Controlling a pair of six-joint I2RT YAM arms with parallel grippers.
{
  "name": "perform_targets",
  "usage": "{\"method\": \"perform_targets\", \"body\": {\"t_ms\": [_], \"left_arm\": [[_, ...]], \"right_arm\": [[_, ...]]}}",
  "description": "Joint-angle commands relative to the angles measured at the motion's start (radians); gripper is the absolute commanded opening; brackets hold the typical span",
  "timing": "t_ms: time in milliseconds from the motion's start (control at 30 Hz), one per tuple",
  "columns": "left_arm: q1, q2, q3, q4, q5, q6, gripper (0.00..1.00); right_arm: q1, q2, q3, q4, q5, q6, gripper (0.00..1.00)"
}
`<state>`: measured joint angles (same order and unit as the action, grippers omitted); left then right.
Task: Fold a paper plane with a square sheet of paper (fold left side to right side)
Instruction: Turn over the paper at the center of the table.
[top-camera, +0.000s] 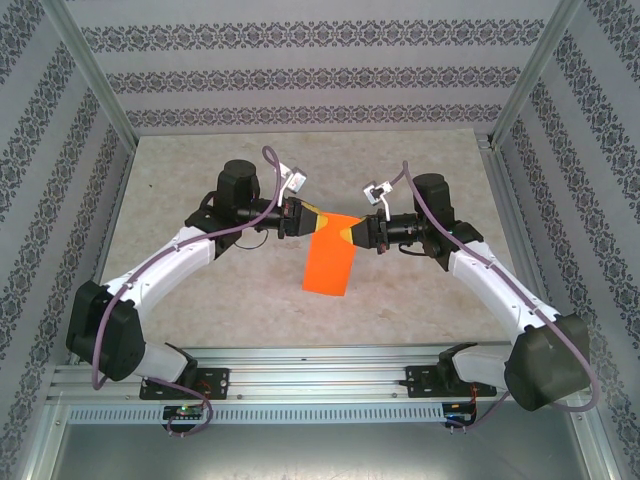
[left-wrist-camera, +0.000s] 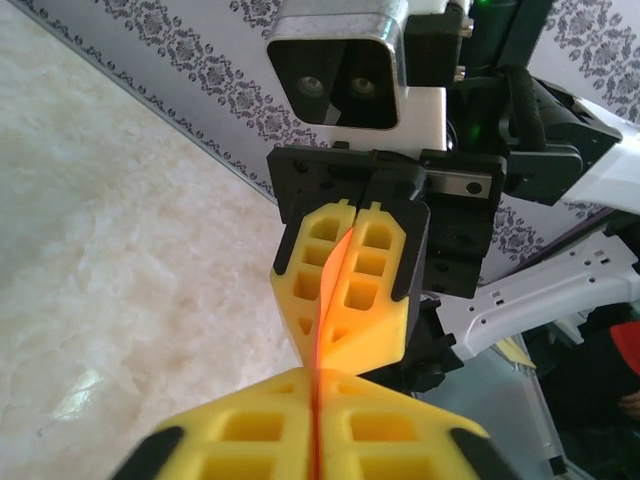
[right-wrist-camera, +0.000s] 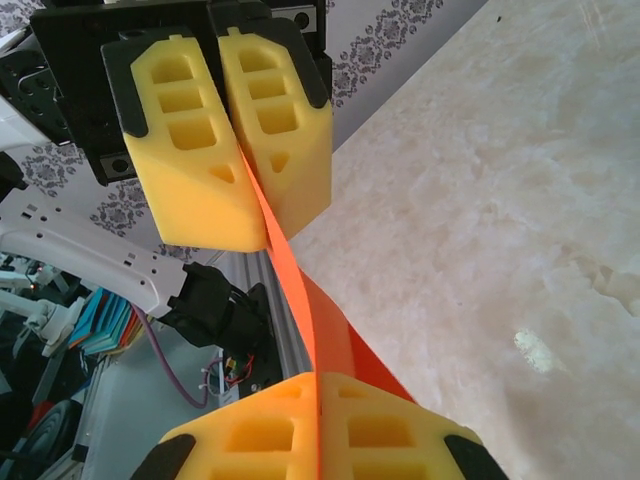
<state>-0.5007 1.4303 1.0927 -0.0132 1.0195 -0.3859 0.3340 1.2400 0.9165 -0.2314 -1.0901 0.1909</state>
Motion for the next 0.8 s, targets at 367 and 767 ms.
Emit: {"method": "perform_targets", "body": {"t_ms": [367, 767], "left_arm": [[-0.006, 0.238, -0.016, 0.0, -0.283, -0.173, 0.0], [0.083, 0.41, -0.097, 0.059, -0.351, -0.228, 0.0]], "right_arm": [[-0.019, -0.109, 0.078, -0.348, 0.718, -0.105, 0.52], [0.33, -0.079, -0.011, -0.342, 1.026, -0.023, 0.58]]}}
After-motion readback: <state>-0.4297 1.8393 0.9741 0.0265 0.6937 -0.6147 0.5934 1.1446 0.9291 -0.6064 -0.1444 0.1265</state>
